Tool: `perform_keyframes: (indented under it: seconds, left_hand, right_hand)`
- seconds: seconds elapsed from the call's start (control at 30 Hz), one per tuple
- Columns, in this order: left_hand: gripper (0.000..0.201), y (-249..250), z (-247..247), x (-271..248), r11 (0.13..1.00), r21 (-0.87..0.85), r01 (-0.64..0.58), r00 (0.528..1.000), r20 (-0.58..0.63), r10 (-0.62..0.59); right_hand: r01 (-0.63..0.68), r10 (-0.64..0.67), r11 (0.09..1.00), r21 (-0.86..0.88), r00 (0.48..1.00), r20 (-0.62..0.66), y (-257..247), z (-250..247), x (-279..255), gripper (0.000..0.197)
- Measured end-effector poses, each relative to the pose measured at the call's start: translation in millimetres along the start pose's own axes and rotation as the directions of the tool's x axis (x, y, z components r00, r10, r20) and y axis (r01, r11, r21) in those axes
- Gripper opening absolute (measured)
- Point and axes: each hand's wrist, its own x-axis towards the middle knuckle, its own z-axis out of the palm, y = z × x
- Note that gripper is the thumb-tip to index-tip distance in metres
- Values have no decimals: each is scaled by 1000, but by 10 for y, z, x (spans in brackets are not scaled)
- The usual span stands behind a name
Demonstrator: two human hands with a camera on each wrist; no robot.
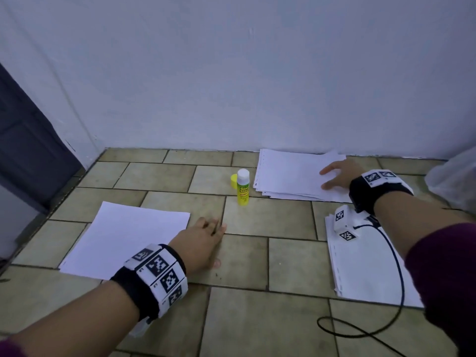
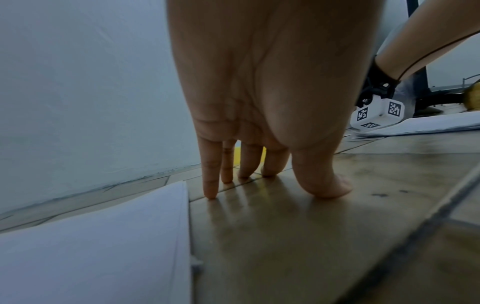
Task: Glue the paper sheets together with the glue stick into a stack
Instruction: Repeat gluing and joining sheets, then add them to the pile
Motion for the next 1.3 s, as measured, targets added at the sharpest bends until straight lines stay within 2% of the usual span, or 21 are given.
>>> perform_keyframes:
  seconds: [0.17,0.27,0.37,0.4,0.47,0.53,0.57,0.63,0.7,0.77,0.9,1.03,1.13,1.17,1.23,1.3]
  left_hand:
    - [82,10,18,13,1000,18,11,1000,6,-11]
    - [82,11,27,20,1000,14,21,1000,13,-21]
    - [82,19,13,0,1000,-8,22,1000,12,-22]
    - [81,23,6,-10,1000,-10,22,1000,12,-21]
    - [81,21,1,-32,1000,-12,20,1000,18,-20]
    - [81,22,-8,-45,1000,-14,18,1000,24,-17]
    - [81,23,-14,-50,1000,-18,17,1000,24,-17]
    - [81,31,-23,-52,999,-21,24,999,28,-23]
    - [80,44,-31,-62,999,-20,37,999,36,-36]
    - [79,49,-17,-63,998,-37,41,999,28,-40]
    - [78,43,25,-66,998,-43,40,999,-19,-41]
    - [78,55,65,-64,998,43,55,992,-116,-50]
    - [84,-85,96,-111,991,-122,45,971,-226,-72]
    - [89,-182,98,-143,976,-207,72,964,-237,-122]
    - [107,-403,87,-225,926,-318,203,946,-180,-269]
    - [120,-578,49,-327,883,-297,364,915,-66,-399]
  right_hand:
    - [12,-12,999,46,1000,-1,84,-13,19,33]
    - [51,-45,987,152,998,-43,138,-20,10,14]
    - [41,0,961,273,989,-146,92,-170,-115,3]
    - [50,10,950,308,982,-191,81,-227,-172,8]
    - [80,0,945,318,970,-244,10,-297,-327,32]
    - [115,-63,966,231,974,-219,-94,-297,-592,39]
    - [122,-98,980,157,984,-151,-141,-265,-755,45]
    - [118,-115,992,-40,991,70,-194,-170,-1114,64]
    - [128,-77,974,-185,962,261,-214,-41,-1442,84]
    - [126,-31,957,-262,941,338,-196,103,-1669,89]
    - [149,-3,918,-367,929,369,-173,357,-1860,65]
    - [161,-39,893,-420,958,283,-110,470,-1877,44]
    - [176,-57,861,-478,966,253,-129,471,-1908,46]
    - [177,-56,854,-490,966,252,-144,465,-1917,46]
    - [166,-47,857,-488,968,247,-150,458,-1921,44]
    - [146,-35,874,-464,971,238,-148,460,-1913,41]
